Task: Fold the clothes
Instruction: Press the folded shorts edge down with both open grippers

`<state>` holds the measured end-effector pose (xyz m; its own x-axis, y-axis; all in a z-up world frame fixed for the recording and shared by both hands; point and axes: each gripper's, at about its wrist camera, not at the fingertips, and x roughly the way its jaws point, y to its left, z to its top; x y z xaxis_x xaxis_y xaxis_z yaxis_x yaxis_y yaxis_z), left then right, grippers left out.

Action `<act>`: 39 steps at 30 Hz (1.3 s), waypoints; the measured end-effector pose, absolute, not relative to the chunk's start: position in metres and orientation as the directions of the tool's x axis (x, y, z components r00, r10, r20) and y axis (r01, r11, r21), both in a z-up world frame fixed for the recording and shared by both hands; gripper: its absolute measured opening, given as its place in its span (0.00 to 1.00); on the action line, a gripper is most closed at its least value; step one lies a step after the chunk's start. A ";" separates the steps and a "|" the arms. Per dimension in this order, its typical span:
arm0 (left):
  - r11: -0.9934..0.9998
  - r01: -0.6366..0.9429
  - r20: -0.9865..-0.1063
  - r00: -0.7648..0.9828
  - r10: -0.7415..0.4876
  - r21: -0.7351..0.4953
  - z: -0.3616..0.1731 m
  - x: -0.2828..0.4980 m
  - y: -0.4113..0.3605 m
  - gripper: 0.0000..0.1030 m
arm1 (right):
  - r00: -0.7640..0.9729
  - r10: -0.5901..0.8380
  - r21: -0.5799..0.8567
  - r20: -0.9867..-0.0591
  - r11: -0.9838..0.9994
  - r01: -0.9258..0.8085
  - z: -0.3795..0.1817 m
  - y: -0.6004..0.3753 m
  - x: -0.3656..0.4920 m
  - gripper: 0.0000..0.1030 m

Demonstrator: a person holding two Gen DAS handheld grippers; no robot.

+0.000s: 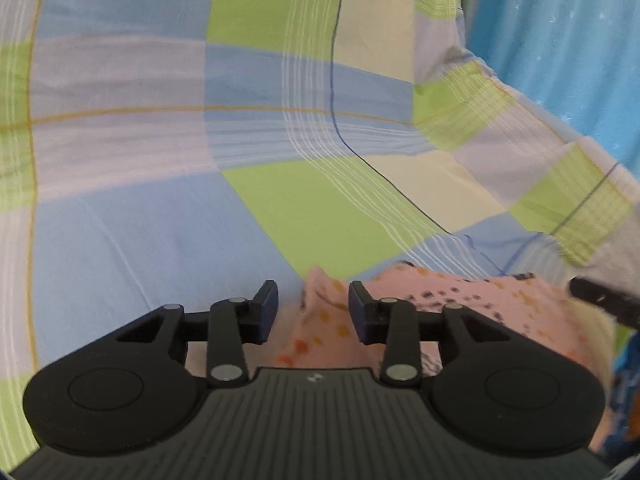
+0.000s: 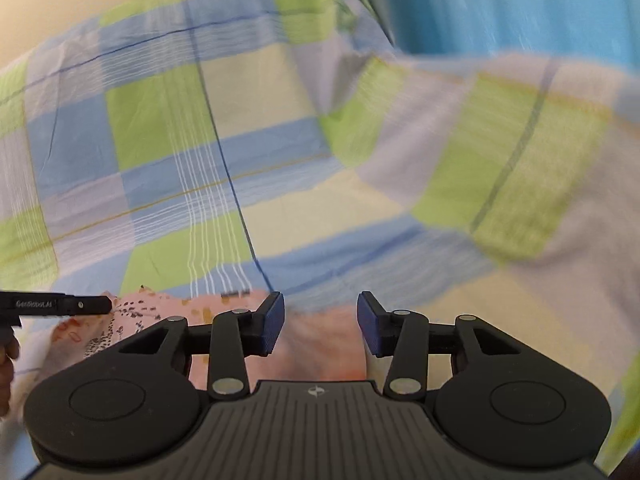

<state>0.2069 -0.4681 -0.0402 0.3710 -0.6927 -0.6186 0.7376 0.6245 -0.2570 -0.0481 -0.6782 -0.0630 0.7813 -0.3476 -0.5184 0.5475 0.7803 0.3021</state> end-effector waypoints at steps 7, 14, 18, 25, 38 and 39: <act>0.583 0.789 -0.629 0.357 -0.691 -0.193 -0.046 0.196 -0.480 0.08 | 0.819 -0.255 0.523 -0.514 0.664 0.535 -0.081 -0.705 -0.054 0.07; 0.628 0.749 -0.563 0.431 -0.705 -0.212 -0.037 0.204 -0.466 0.04 | 0.794 -0.379 0.418 -0.475 0.697 0.583 -0.062 -0.699 -0.063 0.02; 0.630 0.756 -0.600 0.425 -0.678 -0.176 -0.047 0.205 -0.474 0.06 | 0.768 -0.352 0.424 -0.534 0.675 0.604 -0.082 -0.704 -0.056 0.02; 0.695 0.716 -0.589 0.536 -0.605 -0.062 -0.033 0.200 -0.465 0.17 | 0.774 -0.414 0.371 -0.479 0.704 0.606 -0.062 -0.687 -0.064 0.20; 0.365 0.928 -0.682 0.316 -0.659 0.076 -0.036 0.100 -0.473 0.14 | 0.828 -0.177 0.219 -0.533 0.916 0.337 -0.056 -0.578 -0.051 0.22; 0.354 0.930 -0.684 0.322 -0.654 0.100 -0.039 0.096 -0.473 0.14 | 0.814 -0.185 0.190 -0.550 0.922 0.338 -0.058 -0.574 -0.051 0.22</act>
<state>0.0955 -0.4732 -0.0388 0.3222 -0.6545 -0.6840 0.9301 0.3535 0.0999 -0.0515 -0.5742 -0.0582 0.8144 -0.1854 -0.5499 0.3383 0.9216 0.1903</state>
